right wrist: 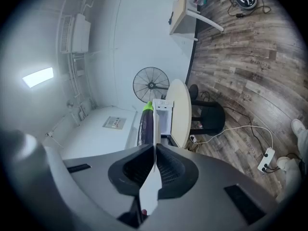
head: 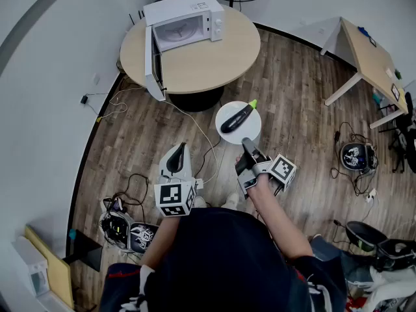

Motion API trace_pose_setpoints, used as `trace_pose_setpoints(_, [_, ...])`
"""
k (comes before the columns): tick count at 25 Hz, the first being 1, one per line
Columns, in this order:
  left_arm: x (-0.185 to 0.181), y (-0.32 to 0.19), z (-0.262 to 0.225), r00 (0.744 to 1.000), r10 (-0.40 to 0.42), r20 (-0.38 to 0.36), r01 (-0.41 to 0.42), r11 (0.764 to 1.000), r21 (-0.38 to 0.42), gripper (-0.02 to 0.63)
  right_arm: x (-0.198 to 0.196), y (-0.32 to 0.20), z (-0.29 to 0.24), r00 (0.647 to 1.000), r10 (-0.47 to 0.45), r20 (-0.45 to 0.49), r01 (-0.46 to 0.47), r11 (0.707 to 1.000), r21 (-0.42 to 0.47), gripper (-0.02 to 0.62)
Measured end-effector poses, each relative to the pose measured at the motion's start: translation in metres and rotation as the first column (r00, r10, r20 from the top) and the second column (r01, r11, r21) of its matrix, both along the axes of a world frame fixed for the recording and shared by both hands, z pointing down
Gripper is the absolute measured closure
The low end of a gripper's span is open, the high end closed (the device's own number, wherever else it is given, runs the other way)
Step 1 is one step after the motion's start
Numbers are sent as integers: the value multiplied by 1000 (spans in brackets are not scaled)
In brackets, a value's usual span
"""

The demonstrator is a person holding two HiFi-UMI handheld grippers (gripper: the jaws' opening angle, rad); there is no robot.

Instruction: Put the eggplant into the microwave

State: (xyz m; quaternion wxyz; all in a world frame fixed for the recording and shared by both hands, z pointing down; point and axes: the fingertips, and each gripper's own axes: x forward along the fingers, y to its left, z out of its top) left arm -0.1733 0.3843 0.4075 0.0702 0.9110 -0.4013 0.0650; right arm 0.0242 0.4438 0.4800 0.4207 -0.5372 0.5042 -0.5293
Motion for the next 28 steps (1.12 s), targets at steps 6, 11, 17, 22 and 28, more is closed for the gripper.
trace_pose_setpoints(6, [2,0,0,1000,-3,3,3,1000,2,589,2,0,1,1000,-8,-2,8,1000,-2,574])
trace_pose_setpoints(11, [4,2,1,1000,-12,8,12,1000,0,589,2,-2,4,1000,-26,6,26,1000,-4,573])
trace_pose_setpoints(17, [13,8,4,999,-31,18,31,999,-7,589,14,1,6,999,-35,23,35,999,-2,574])
trace_pose_setpoints(22, [31,18,8,998,-50,26,50,999,-3,589,32,8,10,998,-56,33,55,998,7,574])
trace_pose_setpoints(28, [58,32,14,997,-76,31,76,997,1,589,53,14,14,994,-104,30,103,994,18,574])
